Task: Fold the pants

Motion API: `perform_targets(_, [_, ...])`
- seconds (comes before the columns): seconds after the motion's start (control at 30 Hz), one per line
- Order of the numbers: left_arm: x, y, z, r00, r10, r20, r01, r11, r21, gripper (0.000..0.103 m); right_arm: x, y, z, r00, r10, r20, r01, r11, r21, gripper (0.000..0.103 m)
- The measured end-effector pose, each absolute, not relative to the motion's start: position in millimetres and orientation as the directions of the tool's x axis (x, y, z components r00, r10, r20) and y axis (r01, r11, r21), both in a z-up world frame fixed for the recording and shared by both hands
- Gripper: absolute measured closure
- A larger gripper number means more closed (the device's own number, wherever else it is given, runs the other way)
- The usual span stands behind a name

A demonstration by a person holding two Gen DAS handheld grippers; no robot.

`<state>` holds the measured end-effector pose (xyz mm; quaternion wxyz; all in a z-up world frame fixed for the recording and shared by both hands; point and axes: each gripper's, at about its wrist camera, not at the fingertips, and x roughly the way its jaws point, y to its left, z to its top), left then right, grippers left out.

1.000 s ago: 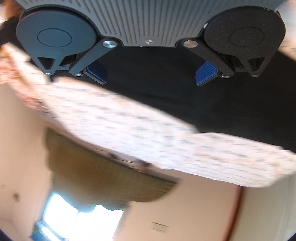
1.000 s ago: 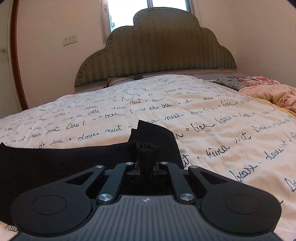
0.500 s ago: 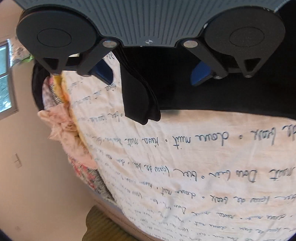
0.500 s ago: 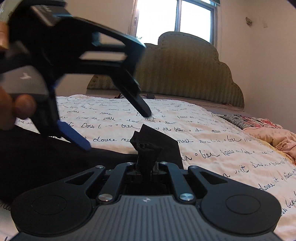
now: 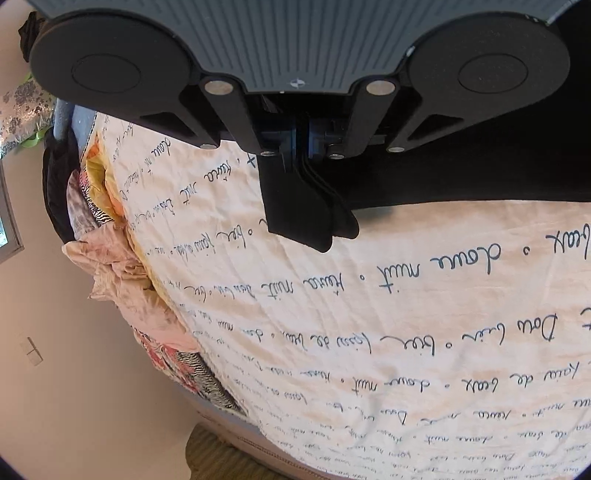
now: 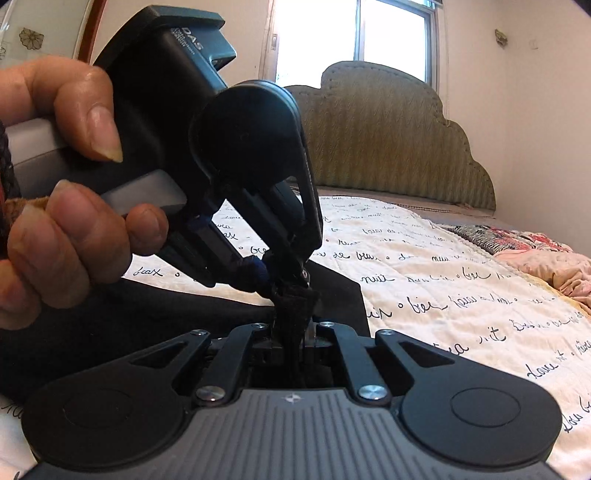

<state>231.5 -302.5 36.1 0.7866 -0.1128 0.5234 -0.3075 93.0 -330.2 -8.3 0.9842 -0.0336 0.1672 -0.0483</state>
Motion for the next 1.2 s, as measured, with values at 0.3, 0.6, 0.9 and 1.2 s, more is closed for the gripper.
perform_targets(0.3, [214, -234, 52, 0.349, -0.605, -0.716, 0.339, 0.794, -0.505, 0.098, 53, -327, -7, 0.990, -0.086, -0.114, 0.078, 0.994, -0.072, 0.003])
perform_targets(0.6, [192, -62, 28, 0.472, -0.414, -0.778, 0.145, 0.907, -0.394, 0.098, 53, -387, -10, 0.986, -0.025, -0.162, 0.075, 0.946, 0.314, 0.004])
perform_targets(0.9, [181, -26, 19, 0.505, -0.441, -0.742, 0.151, 0.891, -0.427, 0.098, 68, -390, -20, 0.964, -0.049, -0.260, 0.140, 0.927, 0.347, 0.004])
perform_targets(1.2, [182, 19, 17, 0.504, -0.439, -0.744, 0.126, 0.889, -0.439, 0.097, 78, -388, -18, 0.954, -0.067, -0.293, 0.167, 0.929, 0.331, 0.004])
